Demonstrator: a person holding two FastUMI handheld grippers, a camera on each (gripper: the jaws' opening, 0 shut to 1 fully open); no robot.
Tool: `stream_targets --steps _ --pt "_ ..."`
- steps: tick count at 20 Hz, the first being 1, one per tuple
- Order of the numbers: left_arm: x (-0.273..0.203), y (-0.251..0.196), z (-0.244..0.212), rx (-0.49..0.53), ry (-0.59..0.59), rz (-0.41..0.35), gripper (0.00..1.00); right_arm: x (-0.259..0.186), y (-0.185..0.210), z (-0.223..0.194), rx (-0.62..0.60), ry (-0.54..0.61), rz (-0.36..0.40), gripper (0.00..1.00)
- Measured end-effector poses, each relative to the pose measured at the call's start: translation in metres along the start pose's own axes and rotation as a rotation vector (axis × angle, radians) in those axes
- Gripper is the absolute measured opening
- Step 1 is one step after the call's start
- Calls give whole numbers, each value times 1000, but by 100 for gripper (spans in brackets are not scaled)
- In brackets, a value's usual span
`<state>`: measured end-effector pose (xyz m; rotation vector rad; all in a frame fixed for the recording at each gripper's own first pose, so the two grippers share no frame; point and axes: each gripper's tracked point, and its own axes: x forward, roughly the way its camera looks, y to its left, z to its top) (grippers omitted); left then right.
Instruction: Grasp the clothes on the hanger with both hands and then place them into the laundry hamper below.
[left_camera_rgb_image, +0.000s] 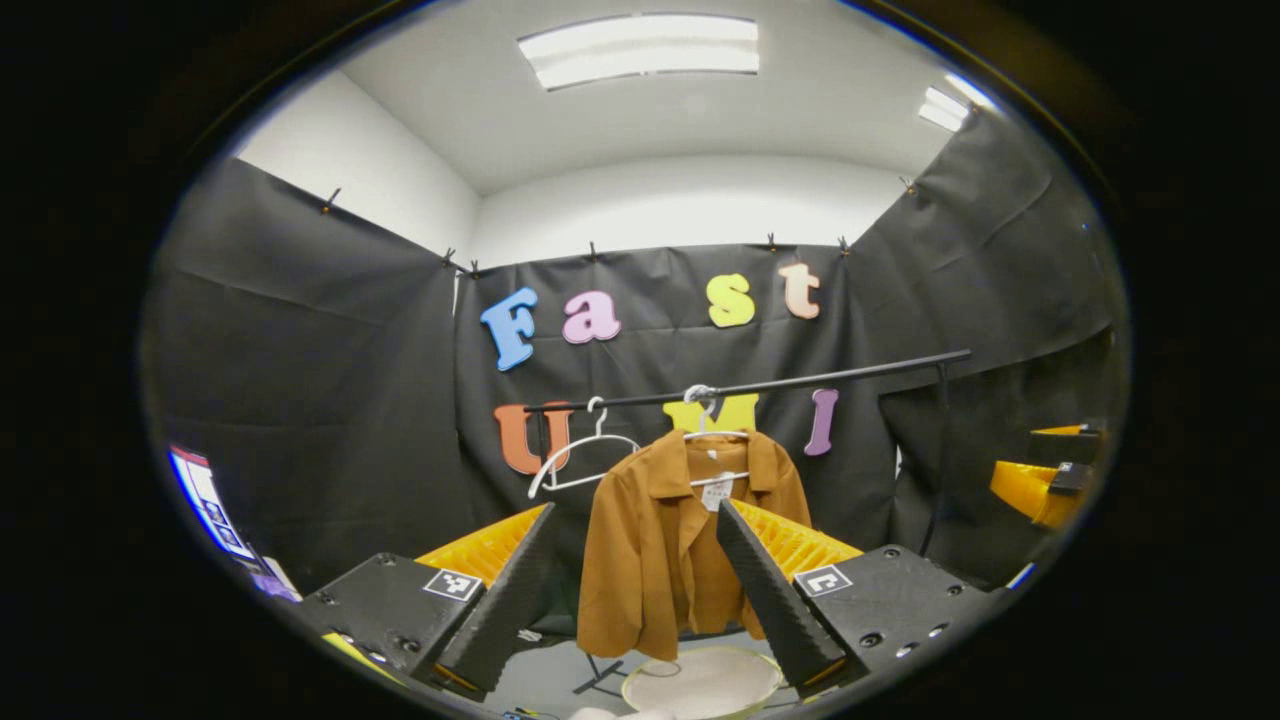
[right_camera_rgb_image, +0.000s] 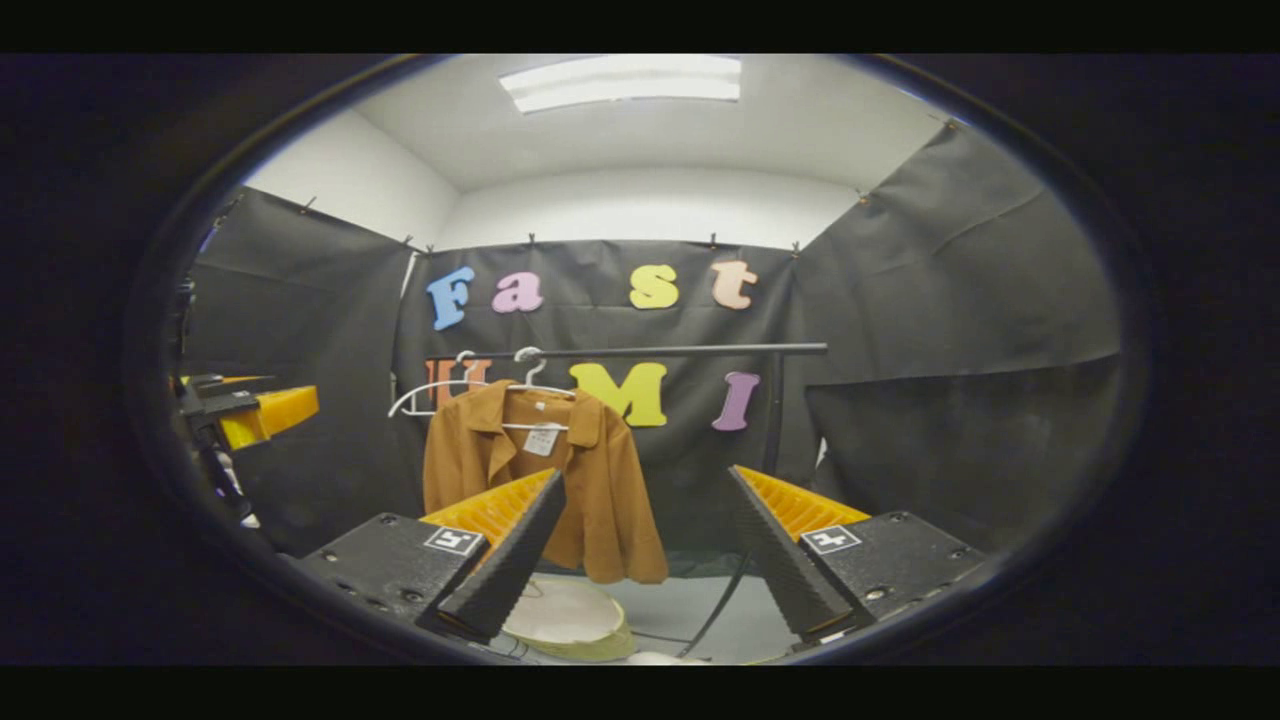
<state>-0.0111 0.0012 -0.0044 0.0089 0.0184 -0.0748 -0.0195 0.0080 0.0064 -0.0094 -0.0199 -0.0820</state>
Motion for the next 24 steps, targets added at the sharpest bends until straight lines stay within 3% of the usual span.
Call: stream_targets --steps 5,8,17,24 --pt "14 -4 -23 -17 36 15 100 28 -5 -22 4 39 7 100" --pt "36 -12 -38 -20 47 26 100 62 0 -39 9 60 52 100" --pt "147 -65 -79 -9 51 51 98 227 35 -81 -19 98 249 100" --pt "256 -77 -95 9 51 56 99 348 75 -96 0 138 380 100"
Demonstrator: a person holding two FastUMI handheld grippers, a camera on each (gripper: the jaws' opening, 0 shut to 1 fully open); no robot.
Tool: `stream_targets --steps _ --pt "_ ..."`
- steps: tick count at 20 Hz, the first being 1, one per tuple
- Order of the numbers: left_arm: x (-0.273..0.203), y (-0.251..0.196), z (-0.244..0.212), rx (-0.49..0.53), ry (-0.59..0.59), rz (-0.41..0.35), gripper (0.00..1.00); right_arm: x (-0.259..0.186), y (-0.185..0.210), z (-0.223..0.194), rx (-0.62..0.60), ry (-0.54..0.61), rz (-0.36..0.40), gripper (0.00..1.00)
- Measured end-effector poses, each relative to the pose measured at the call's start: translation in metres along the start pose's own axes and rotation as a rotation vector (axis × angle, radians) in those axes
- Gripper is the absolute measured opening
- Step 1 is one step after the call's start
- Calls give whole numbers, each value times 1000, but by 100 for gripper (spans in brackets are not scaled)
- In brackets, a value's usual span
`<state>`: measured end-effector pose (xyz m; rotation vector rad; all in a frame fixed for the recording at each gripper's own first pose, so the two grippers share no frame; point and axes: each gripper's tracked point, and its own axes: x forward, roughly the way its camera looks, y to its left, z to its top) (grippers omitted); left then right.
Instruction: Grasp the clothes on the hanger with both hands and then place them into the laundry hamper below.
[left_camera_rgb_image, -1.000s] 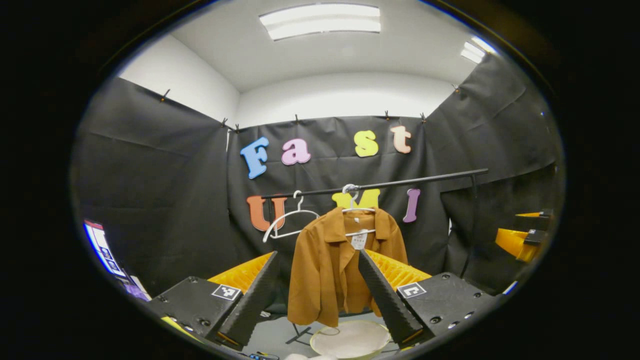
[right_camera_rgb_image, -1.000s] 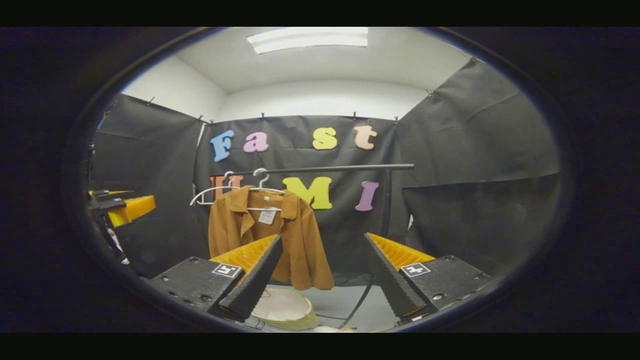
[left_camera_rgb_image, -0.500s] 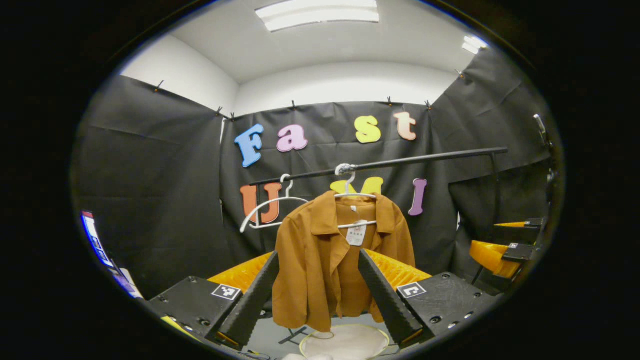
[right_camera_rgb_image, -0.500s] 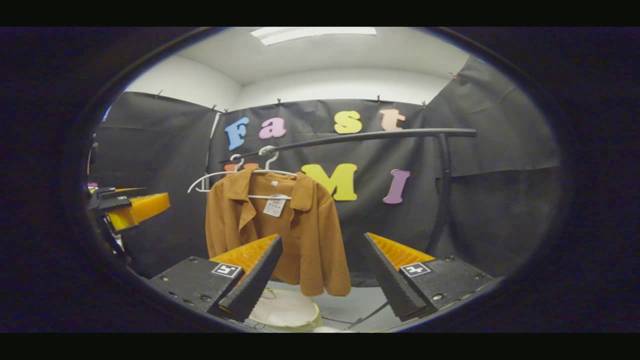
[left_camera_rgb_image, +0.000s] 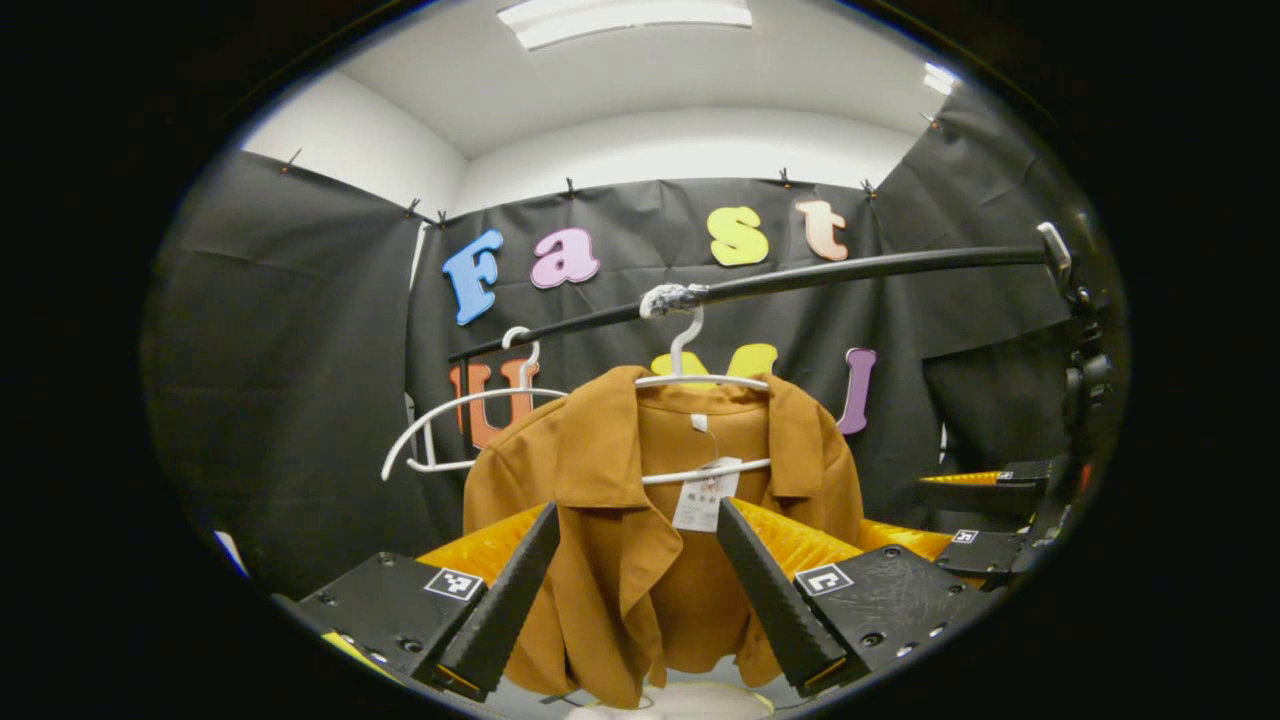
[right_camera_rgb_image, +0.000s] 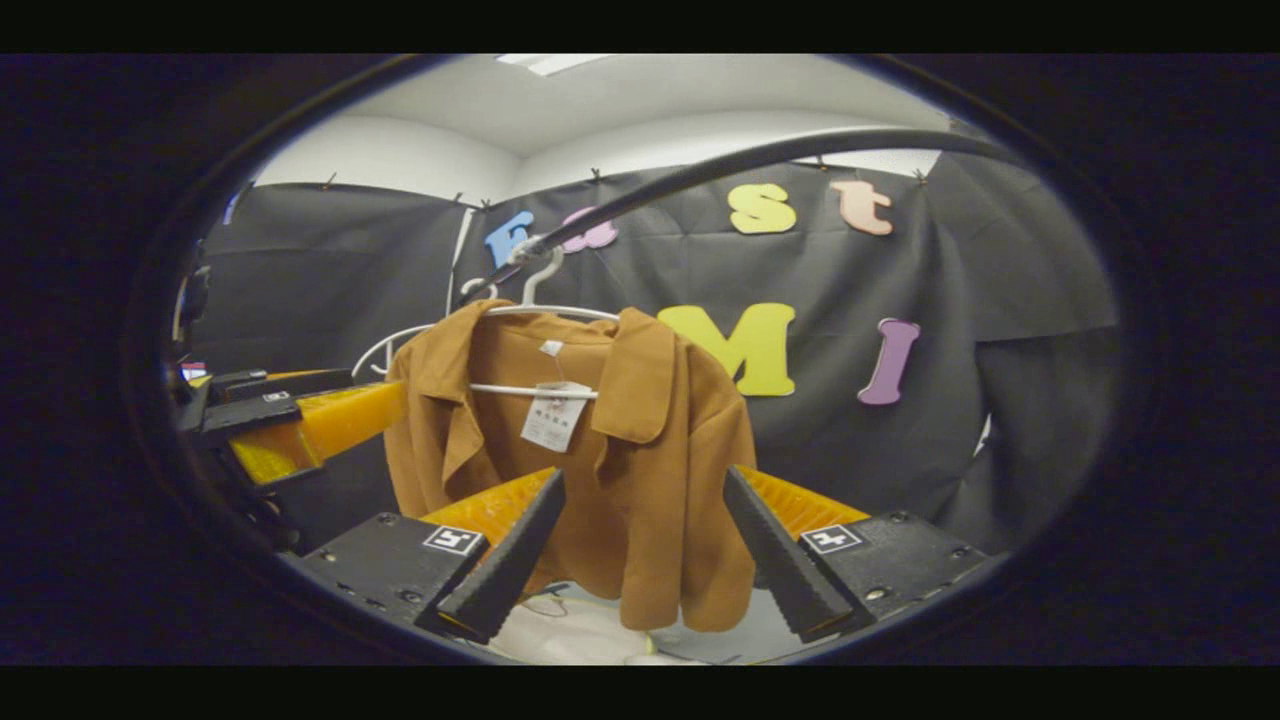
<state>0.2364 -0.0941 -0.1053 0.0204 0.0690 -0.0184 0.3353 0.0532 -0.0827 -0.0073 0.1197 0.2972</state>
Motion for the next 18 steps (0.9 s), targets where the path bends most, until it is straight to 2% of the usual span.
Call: stream_targets --steps 3,4,6,9,13,15,17,18 --pt "39 2 -8 -8 19 36 97 39 -2 9 1 -8 11 100" --pt "50 1 -10 -10 20 47 100 48 -4 12 3 -7 5 100" --pt "67 8 -16 18 30 78 99 66 -1 14 18 -4 6 100" --pt "81 22 -30 6 48 131 97 90 -2 12 20 7 -10 99" --pt "86 38 -48 3 90 162 99 108 13 12 51 18 23 100" --pt "88 47 -52 6 99 174 98 115 15 9 39 29 36 92" --pt "88 53 -54 2 98 170 84 115 17 10 46 32 54 84" --pt "89 53 -54 -8 104 149 77 116 18 9 57 36 60 77"
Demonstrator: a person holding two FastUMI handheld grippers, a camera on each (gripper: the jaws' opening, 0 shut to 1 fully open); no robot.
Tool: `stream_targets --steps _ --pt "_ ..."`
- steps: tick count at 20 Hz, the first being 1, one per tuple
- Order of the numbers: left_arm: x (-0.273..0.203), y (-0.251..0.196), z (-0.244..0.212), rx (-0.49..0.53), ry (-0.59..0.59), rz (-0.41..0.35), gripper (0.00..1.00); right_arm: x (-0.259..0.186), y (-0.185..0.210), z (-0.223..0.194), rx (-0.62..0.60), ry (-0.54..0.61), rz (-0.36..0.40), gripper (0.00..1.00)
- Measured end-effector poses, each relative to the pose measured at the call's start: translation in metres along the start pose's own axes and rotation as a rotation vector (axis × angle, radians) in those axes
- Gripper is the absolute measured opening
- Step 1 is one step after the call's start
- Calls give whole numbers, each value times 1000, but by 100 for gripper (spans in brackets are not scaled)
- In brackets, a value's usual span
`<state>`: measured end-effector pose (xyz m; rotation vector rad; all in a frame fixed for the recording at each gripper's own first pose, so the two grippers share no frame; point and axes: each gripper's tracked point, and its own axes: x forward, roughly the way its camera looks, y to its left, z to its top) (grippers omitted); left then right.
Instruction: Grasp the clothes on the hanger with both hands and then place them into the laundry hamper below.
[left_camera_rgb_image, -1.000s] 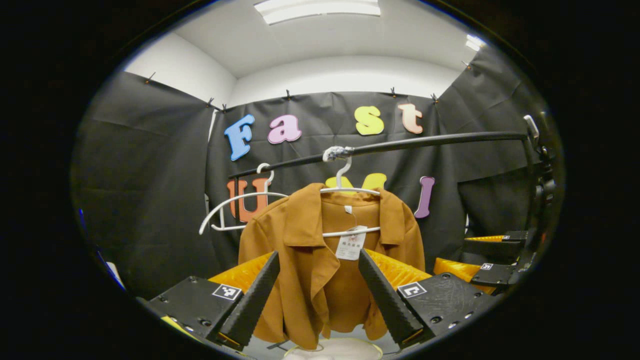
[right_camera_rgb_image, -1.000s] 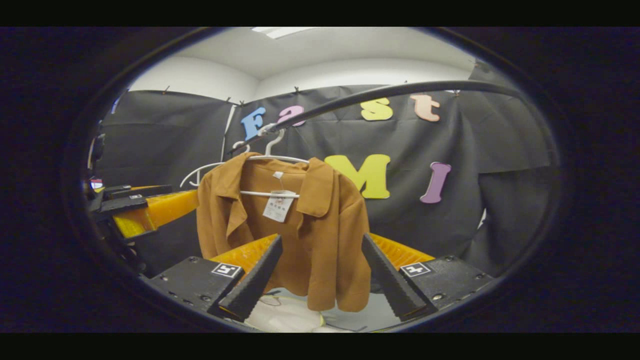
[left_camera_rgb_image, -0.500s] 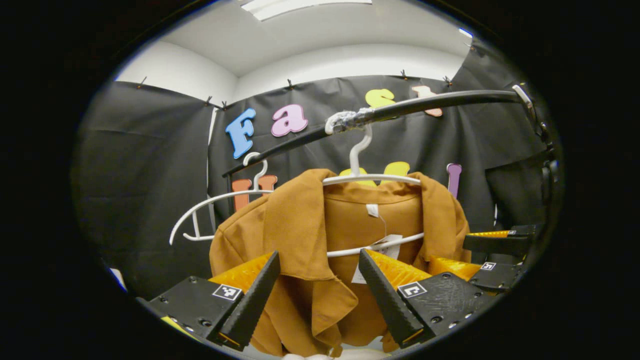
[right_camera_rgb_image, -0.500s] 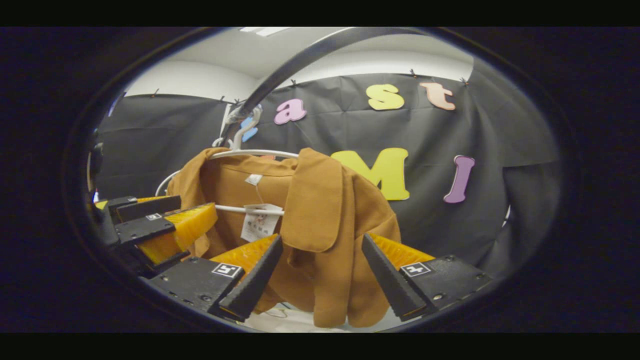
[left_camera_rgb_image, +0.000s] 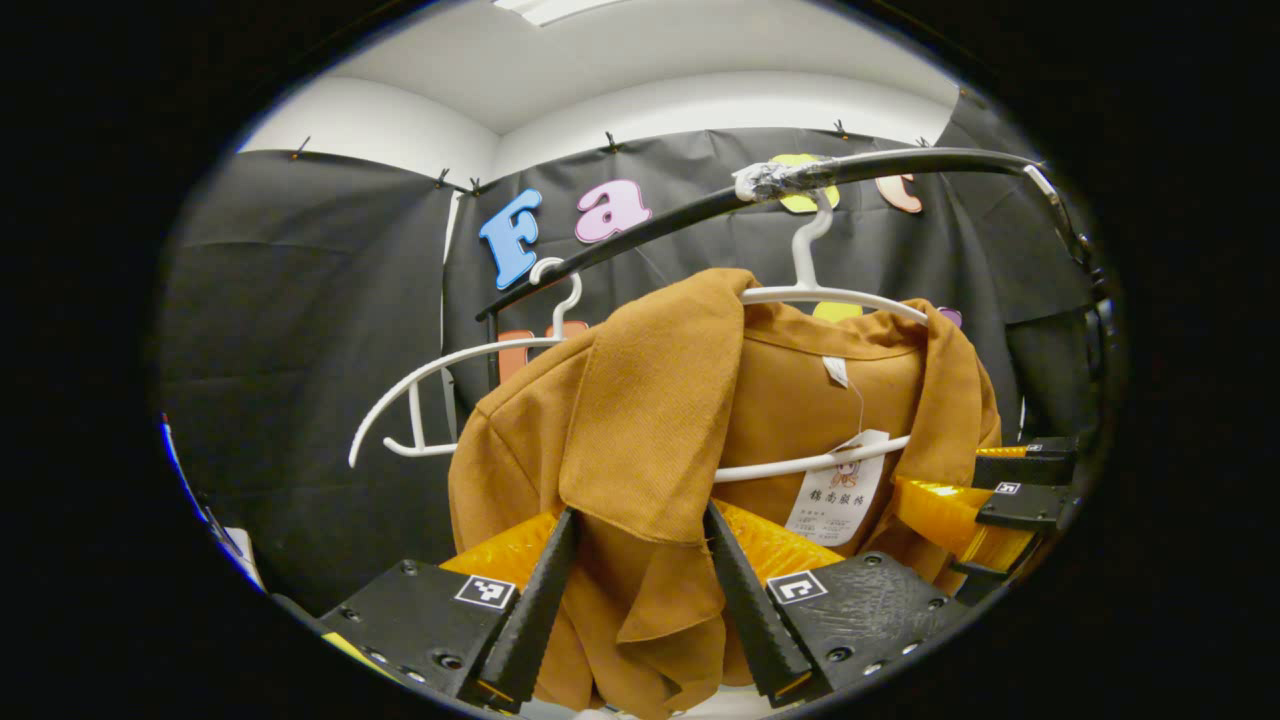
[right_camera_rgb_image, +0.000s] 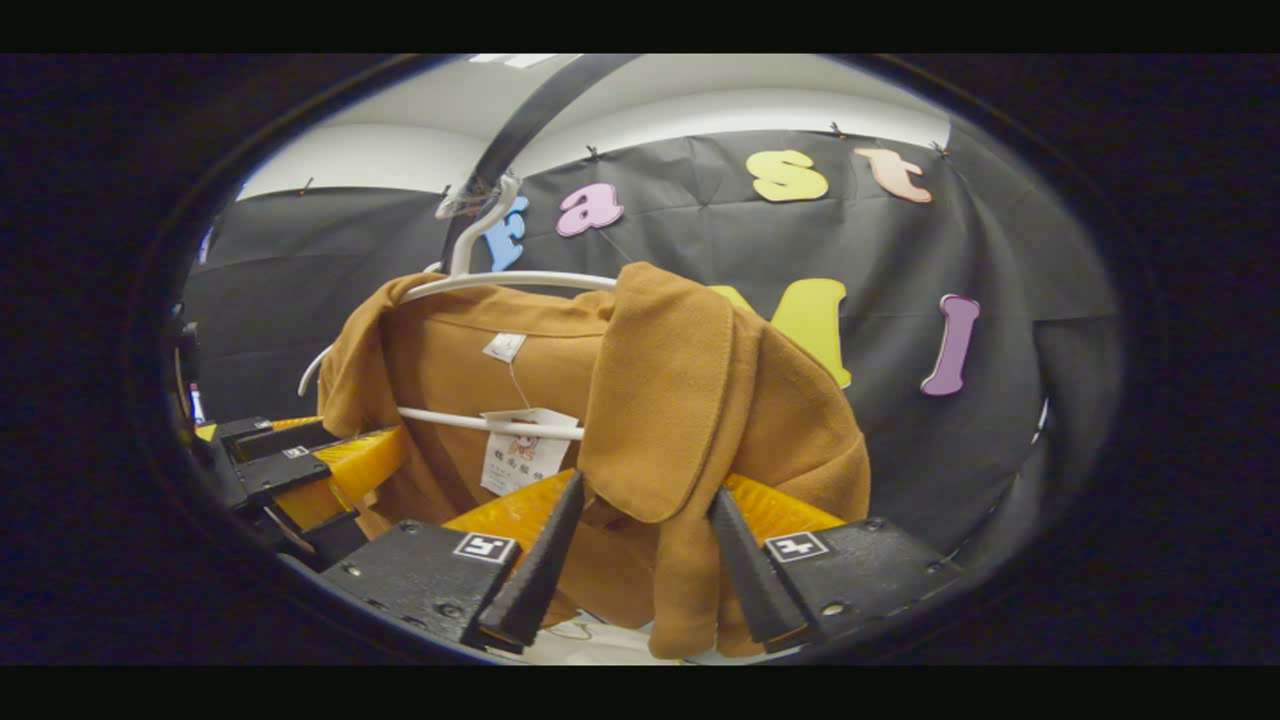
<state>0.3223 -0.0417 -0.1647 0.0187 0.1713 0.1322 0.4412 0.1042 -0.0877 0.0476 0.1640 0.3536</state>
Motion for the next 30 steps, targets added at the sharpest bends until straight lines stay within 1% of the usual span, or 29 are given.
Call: stream_targets --steps 1,2,3,4,5,6,8,9,10,11,12,14,16,17,18,19,21,22,23,24,25,26,27,28,29,30 --pt "1 -2 -2 -10 13 -14 75 1 1 -5 8 5 -3 70" --pt "3 -5 -4 -18 23 -40 73 2 -1 -5 8 12 -16 60" --pt "4 -3 -6 -28 37 -40 72 2 -4 -6 6 15 -19 53" --pt "5 -5 -6 -38 42 -52 56 1 -6 -6 2 17 -25 42" --pt "5 -2 -6 -46 40 -59 55 0 -10 -7 -7 18 -41 38" --pt "6 -1 -7 -52 48 -73 55 -3 -14 -10 -3 31 -49 26" --pt "5 -3 -7 -59 46 -95 57 -11 -14 -16 25 61 -47 23" --pt "3 -4 -5 -55 39 -95 56 -12 -5 -20 41 57 -15 24" --pt "2 -6 -5 -49 29 -107 64 -13 4 -19 41 46 12 49" --pt "2 -11 -5 -39 21 -120 71 -9 13 -26 21 40 23 74" --pt "2 -12 -5 -24 15 -129 78 -7 10 -26 -18 36 -15 99" --pt "2 -14 -7 1 9 -132 83 -2 3 -30 -62 43 -85 100" --pt "4 -17 -9 3 6 -135 87 5 6 -33 -56 53 -115 99" --pt "5 -18 -12 -6 12 -143 87 11 1 -34 -52 62 -131 94" --pt "6 -18 -14 -17 18 -148 87 13 0 -32 -45 60 -134 82" --pt "7 -15 -17 -24 28 -143 87 15 -6 -31 -43 56 -151 75" --pt "10 -7 -22 -42 48 -144 58 11 -23 -26 -35 31 -198 37" --pt "12 -6 -23 -55 52 -164 43 11 -23 -26 -17 34 -175 18" --pt "13 -3 -23 -62 53 -172 39 11 -24 -29 5 41 -151 12" --pt "14 -1 -23 -67 55 -182 36 10 -25 -30 27 45 -121 11" --pt "14 -1 -24 -76 58 -196 36 8 -30 -30 45 47 -101 10" --pt "15 7 -24 -77 60 -181 32 4 -37 -28 69 45 -96 7" --pt "19 12 -22 -91 57 -163 18 3 -37 -26 118 47 -56 6" --pt "21 12 -23 -100 65 -175 3 3 -29 -26 198 55 12 5" --pt "18 12 -25 -102 69 -180 8 5 -24 -27 280 70 65 5" --pt "17 10 -26 -95 71 -192 8 4 -21 -26 365 80 119 4"
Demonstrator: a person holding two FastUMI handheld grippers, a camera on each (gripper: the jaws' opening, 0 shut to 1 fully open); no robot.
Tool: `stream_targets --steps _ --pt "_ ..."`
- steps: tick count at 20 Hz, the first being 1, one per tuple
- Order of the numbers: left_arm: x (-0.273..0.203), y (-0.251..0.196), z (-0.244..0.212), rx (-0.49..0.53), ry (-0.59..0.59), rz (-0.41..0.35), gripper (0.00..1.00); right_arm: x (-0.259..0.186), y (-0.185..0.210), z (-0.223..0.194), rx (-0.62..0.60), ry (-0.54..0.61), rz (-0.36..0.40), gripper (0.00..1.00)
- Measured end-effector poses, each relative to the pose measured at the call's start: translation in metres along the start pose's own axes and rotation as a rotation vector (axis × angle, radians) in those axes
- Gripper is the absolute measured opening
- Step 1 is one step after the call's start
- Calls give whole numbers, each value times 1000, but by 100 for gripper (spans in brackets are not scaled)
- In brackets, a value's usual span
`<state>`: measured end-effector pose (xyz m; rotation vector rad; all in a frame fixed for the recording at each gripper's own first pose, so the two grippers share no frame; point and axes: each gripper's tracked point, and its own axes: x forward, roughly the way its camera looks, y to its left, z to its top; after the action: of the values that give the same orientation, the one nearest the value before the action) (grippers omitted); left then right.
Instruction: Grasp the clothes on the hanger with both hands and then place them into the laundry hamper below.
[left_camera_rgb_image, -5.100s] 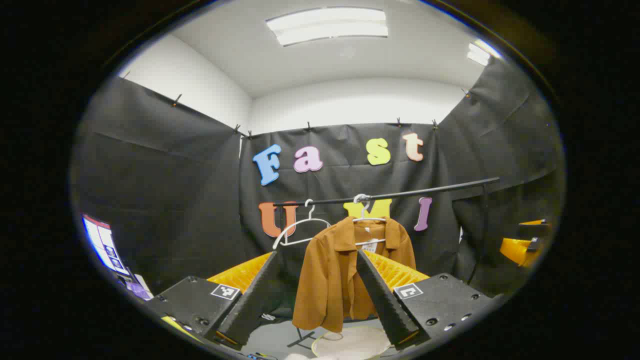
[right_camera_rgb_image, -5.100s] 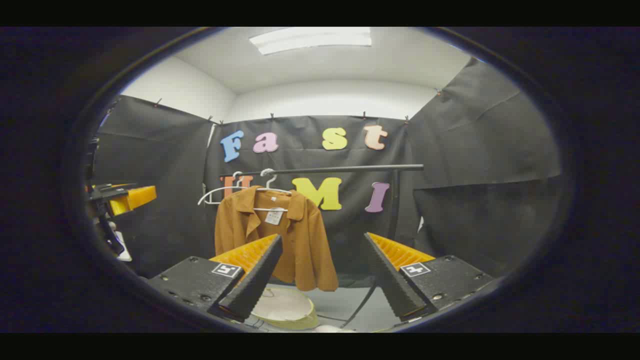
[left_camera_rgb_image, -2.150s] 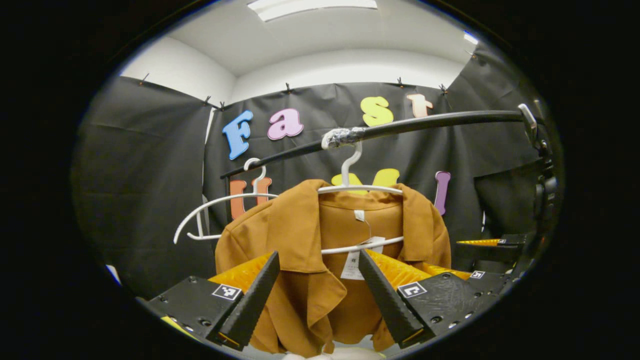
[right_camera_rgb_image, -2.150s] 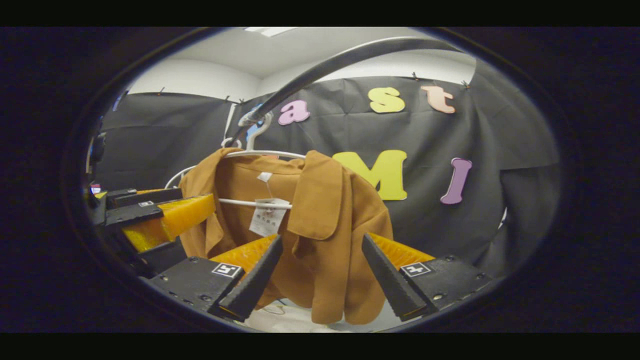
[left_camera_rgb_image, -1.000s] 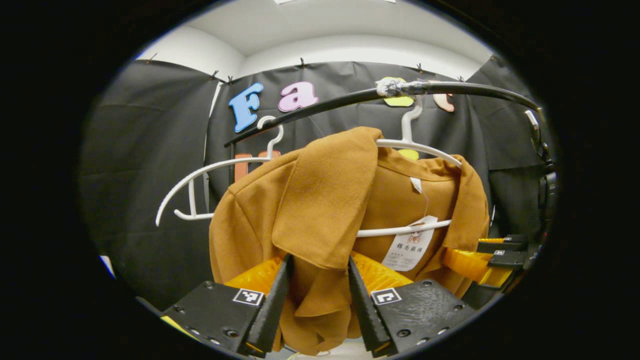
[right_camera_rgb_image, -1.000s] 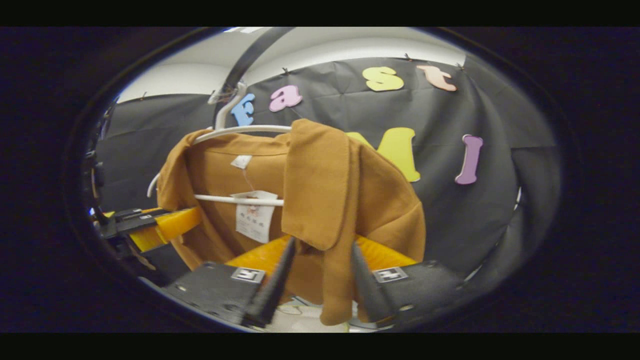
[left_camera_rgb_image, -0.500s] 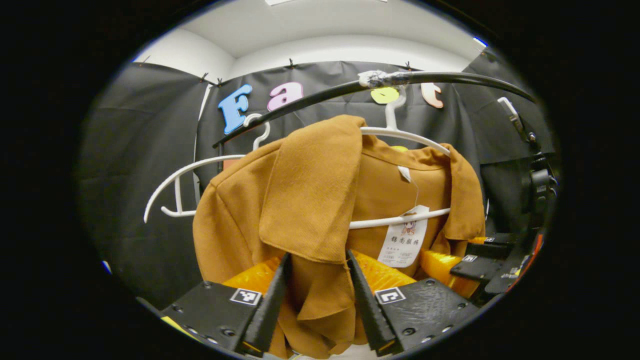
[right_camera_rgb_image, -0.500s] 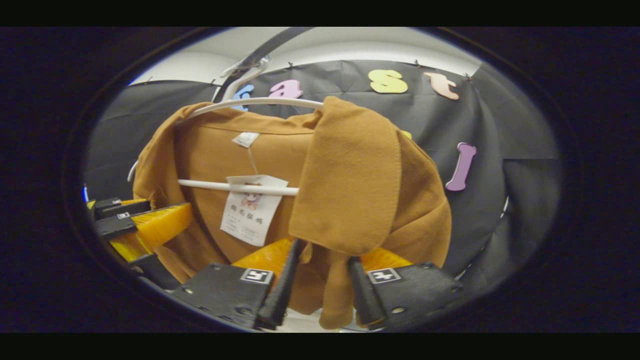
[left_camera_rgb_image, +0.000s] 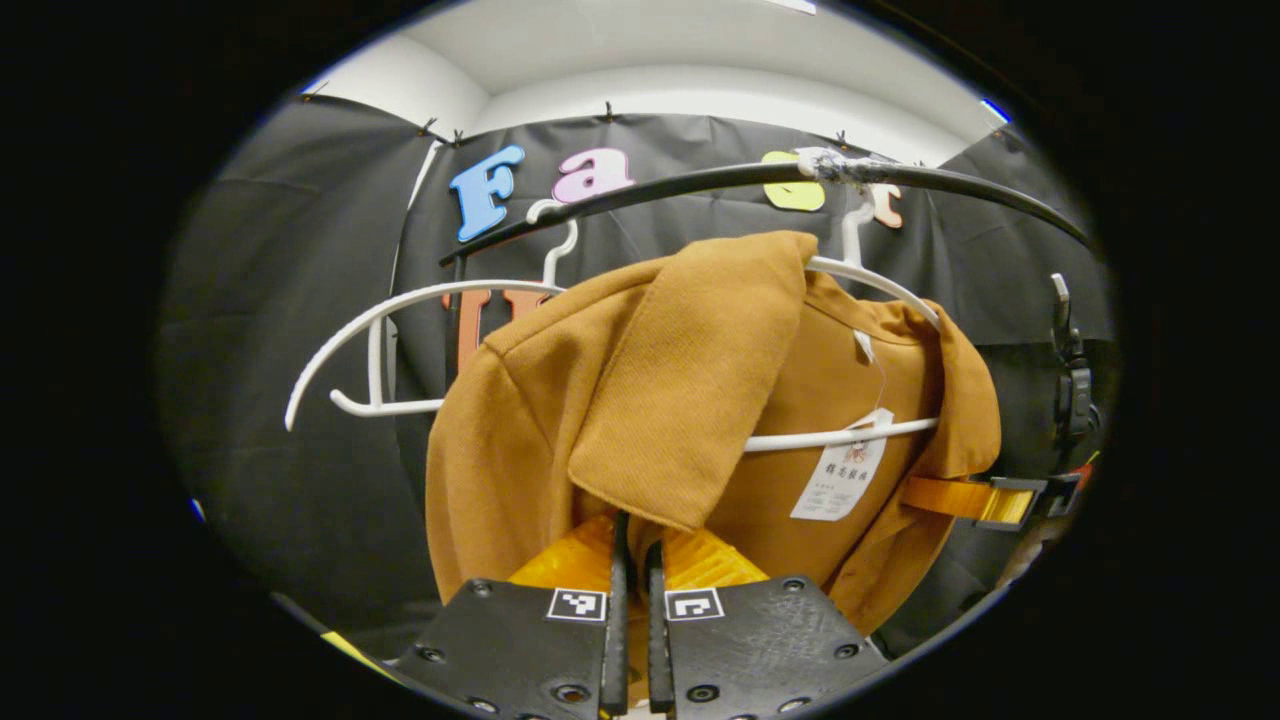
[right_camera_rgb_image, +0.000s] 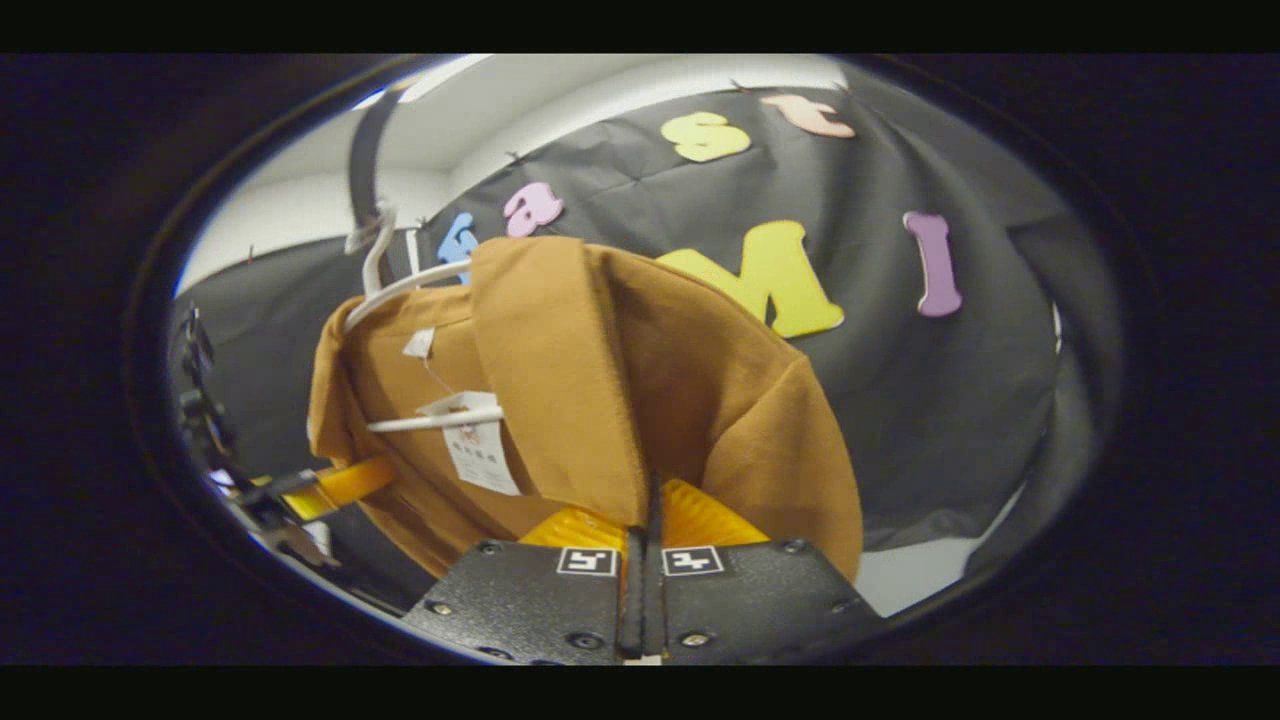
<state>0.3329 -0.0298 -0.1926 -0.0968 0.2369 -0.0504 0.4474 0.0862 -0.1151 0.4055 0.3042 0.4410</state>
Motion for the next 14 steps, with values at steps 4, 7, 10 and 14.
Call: stream_targets --steps 4,7,10,14 --pt "-7 3 0 10 5 4 3 -7 16 15 175 -13 240 2" --pt "-16 16 16 -21 -21 25 0 -27 36 38 239 -55 426 4" --pt "-22 30 40 -86 -53 31 3 -49 49 56 325 -90 577 4" --pt "-31 47 80 -122 -119 37 0 -58 51 89 431 -148 674 3"
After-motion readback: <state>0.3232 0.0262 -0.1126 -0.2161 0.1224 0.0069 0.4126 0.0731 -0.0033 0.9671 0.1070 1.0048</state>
